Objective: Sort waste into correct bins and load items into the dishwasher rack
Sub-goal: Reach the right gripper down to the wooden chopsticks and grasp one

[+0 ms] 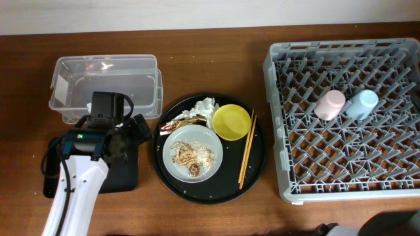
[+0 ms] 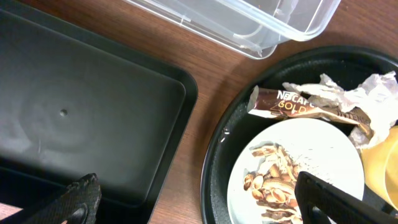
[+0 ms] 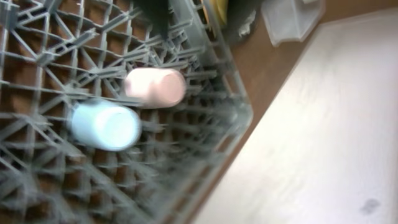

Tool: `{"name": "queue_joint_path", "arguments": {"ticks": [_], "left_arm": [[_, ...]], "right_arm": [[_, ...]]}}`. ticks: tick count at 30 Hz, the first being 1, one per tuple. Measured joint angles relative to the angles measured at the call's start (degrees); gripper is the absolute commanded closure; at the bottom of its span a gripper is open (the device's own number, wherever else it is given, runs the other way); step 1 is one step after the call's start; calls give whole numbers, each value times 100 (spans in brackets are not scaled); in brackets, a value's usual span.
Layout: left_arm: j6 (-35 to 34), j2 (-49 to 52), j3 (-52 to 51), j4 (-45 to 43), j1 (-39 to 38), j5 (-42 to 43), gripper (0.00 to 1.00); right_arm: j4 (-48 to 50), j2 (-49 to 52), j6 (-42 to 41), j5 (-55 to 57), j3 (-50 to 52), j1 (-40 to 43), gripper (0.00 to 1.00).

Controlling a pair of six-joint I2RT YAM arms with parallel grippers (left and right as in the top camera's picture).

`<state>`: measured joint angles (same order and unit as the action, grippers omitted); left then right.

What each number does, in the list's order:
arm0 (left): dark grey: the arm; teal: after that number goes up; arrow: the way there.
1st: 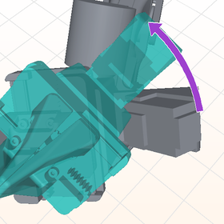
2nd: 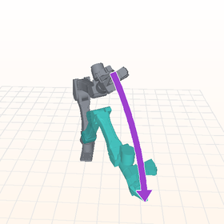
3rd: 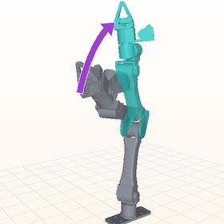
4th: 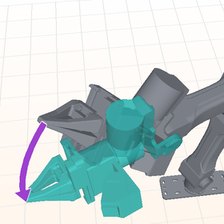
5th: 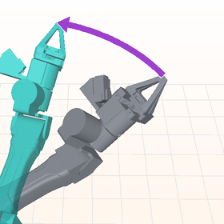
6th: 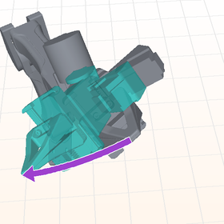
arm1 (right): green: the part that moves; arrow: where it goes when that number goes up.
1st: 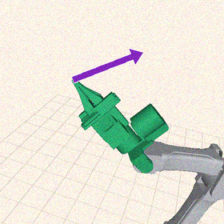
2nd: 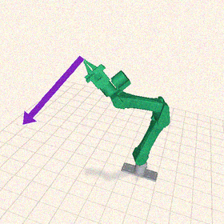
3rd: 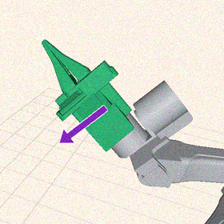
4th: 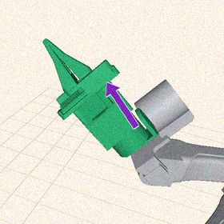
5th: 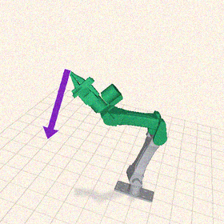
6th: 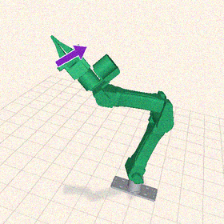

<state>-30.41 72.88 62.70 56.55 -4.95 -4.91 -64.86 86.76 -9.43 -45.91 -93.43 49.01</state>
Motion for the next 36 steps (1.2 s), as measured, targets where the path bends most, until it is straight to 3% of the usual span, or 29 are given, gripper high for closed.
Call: {"name": "queue_joint_path", "arguments": {"ticks": [5, 8, 10, 13, 15, 24, 28, 36], "left_arm": [[0, 0, 0, 2, 0, -2, 1], [0, 0, 0, 0, 0, -2, 1], [0, 0, 0, 2, 0, -2, 1], [0, 0, 2, 0, 0, -2, 1], [0, 0, 2, -2, 0, -2, 1], [0, 0, 2, 0, 0, -2, 1], [0, 0, 2, 0, 0, -2, 1], [0, 0, 2, 0, 0, -2, 1]], "right_arm": [[-195, -1014, 114, 293, 0, -1945, 33], [-960, -1108, 48, 1484, -4, -3659, 34], [-1425, -955, -127, 2306, 11, -4555, 40], [-1781, -533, -428, 3178, 63, -5560, 60], [-1681, -37, -717, 3630, 365, -6238, 60], [-385, 1180, -1838, 4207, 1292, -7615, 60], [-306, 1478, -2516, 4828, 1300, -7643, 60], [310, 1508, -2944, 5018, 1569, -7503, 64]]}}
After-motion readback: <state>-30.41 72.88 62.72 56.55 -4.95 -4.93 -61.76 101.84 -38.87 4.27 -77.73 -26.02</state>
